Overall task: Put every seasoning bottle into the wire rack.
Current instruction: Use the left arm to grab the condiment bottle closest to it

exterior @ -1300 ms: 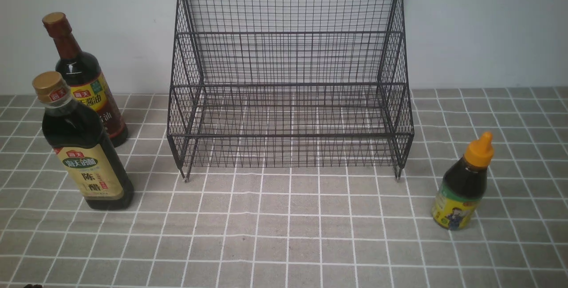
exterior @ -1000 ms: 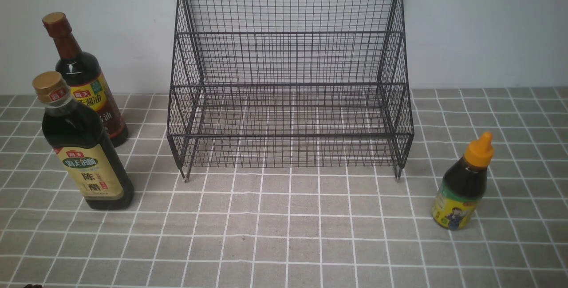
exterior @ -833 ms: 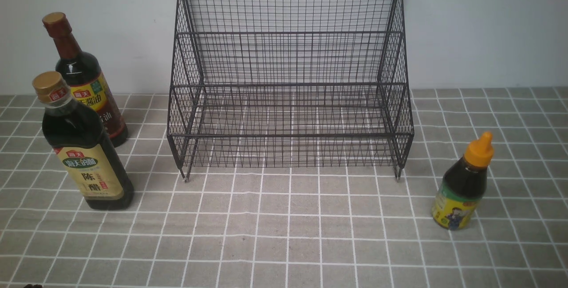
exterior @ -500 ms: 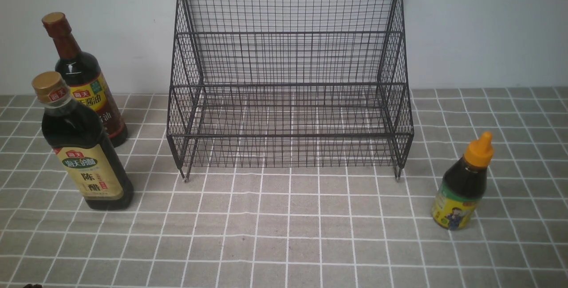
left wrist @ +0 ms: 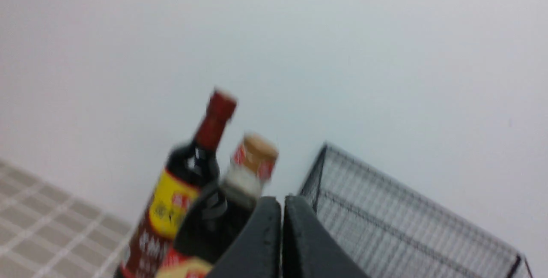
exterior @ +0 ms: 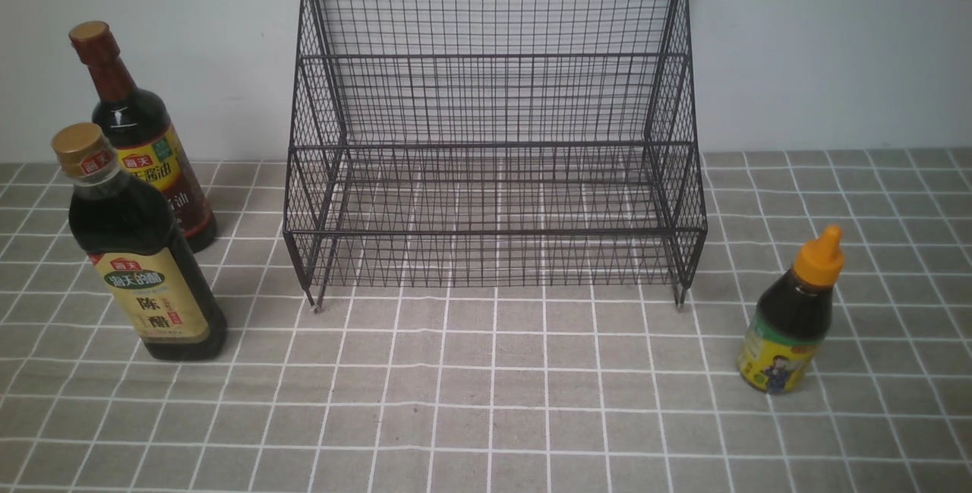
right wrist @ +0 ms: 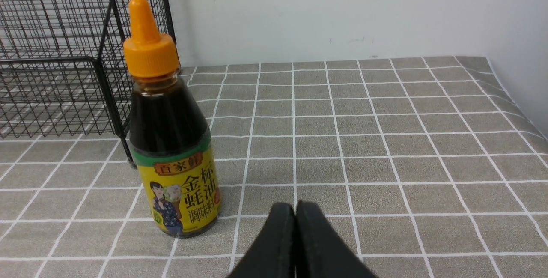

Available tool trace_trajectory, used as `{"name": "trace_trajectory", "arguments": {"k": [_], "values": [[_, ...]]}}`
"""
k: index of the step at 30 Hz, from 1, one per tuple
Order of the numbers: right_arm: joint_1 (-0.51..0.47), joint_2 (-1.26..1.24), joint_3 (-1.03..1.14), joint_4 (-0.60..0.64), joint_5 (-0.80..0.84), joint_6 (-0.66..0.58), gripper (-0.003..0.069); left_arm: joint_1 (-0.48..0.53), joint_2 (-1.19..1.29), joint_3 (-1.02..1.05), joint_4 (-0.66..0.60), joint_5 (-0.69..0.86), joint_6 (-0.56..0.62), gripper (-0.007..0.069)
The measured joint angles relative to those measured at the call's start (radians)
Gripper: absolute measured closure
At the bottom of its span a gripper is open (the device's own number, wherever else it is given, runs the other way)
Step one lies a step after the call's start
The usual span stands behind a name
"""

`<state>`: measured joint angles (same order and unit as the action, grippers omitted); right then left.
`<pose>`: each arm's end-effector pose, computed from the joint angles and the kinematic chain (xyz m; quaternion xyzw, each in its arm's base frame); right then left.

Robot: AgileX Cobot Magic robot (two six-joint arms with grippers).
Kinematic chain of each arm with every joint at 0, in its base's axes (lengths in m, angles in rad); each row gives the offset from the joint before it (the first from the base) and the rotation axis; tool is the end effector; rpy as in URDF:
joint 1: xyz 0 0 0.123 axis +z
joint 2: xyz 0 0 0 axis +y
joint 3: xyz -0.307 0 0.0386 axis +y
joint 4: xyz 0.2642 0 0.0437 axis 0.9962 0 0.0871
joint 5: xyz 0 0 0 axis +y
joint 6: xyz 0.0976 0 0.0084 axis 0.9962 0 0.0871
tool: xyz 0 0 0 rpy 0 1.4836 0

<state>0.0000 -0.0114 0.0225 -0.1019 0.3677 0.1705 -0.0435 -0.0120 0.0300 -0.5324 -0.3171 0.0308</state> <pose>0.0510 -0.0036 0.1708 0.0411 0.8007 0.0079 0.5976 0.0492 0.0133 0.2294 -0.1874 0.5459 -0.1667 0.7994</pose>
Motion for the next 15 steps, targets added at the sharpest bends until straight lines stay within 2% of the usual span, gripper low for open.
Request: {"name": "trace_trajectory", "arguments": {"k": [3, 7, 10, 15], "values": [[0.0, 0.0, 0.0, 0.0, 0.0, 0.0, 0.0671, 0.0, 0.005, -0.02, 0.053, -0.029, 0.013, 0.0631], [0.0, 0.0, 0.0, 0.0, 0.0, 0.0, 0.0671, 0.0, 0.161, -0.174, 0.215, 0.141, 0.071, 0.0631], [0.0, 0.0, 0.0, 0.0, 0.0, 0.0, 0.0671, 0.0, 0.288, -0.265, 0.288, 0.254, 0.087, 0.0629], [0.0, 0.0, 0.0, 0.0, 0.0, 0.0, 0.0671, 0.0, 0.498, -0.381, 0.345, 0.341, 0.09, 0.059]]}}
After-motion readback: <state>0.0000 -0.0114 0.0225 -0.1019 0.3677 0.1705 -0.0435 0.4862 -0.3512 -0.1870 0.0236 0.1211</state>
